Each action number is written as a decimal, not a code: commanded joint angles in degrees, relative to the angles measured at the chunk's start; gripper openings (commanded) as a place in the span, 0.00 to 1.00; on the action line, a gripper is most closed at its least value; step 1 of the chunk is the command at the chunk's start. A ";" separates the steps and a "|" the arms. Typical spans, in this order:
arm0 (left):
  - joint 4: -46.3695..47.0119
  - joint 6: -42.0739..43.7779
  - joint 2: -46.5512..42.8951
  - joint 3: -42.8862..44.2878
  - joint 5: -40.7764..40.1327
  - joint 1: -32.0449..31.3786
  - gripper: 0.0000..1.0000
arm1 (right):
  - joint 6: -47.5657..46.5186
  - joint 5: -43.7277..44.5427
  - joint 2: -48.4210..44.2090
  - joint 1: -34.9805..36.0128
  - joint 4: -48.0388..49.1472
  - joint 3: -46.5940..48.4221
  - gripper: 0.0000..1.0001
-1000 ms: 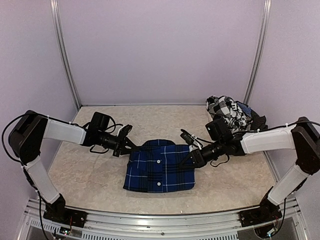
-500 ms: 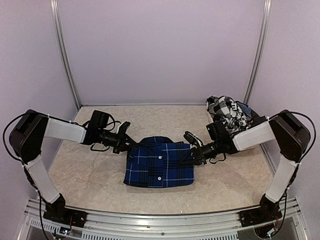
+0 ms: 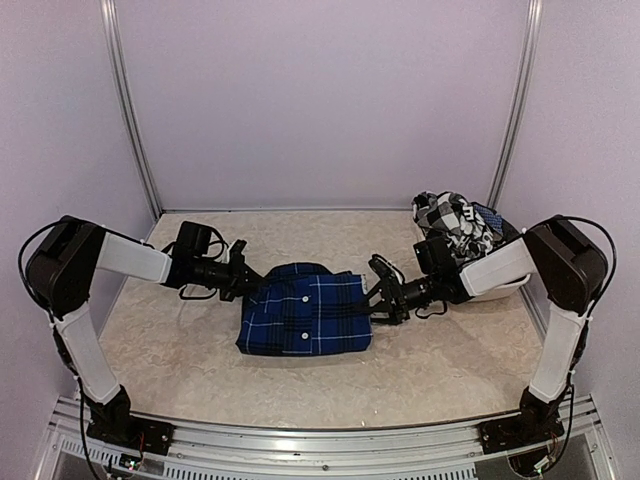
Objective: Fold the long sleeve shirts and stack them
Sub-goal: Smooth out the square-folded shirt at the center of the board.
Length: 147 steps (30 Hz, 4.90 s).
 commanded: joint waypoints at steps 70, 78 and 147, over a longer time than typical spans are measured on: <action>2.09 -0.70 -7.78 -8.92 -13.46 -2.52 0.00 | -1.98 3.07 -1.56 0.21 -3.56 0.48 0.60; -0.68 0.00 -11.10 -12.00 -19.87 -1.37 0.00 | -3.66 11.67 -9.56 0.44 -3.78 -2.21 0.60; 1.27 10.82 -7.31 -2.43 -9.63 -4.62 0.60 | -20.36 27.21 -2.72 10.81 -17.71 16.88 0.63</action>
